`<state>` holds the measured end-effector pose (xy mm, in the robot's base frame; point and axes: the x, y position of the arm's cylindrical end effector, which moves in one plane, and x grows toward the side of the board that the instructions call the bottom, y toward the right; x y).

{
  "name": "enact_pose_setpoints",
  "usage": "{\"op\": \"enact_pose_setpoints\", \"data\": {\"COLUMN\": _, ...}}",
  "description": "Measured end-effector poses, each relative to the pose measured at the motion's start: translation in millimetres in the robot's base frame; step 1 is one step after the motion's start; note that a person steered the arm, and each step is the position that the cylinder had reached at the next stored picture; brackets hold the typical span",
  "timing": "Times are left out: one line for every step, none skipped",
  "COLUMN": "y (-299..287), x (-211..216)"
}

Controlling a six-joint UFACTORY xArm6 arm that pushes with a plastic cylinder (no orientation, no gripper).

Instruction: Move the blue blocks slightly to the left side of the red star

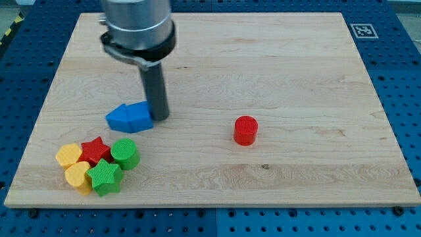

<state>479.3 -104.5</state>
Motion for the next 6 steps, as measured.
{"op": "enact_pose_setpoints", "data": {"y": -37, "x": 15}}
{"op": "enact_pose_setpoints", "data": {"y": -40, "x": 16}}
{"op": "enact_pose_setpoints", "data": {"y": -32, "x": 5}}
{"op": "enact_pose_setpoints", "data": {"y": -45, "x": 3}}
{"op": "enact_pose_setpoints", "data": {"y": -68, "x": 10}}
{"op": "enact_pose_setpoints", "data": {"y": -69, "x": 8}}
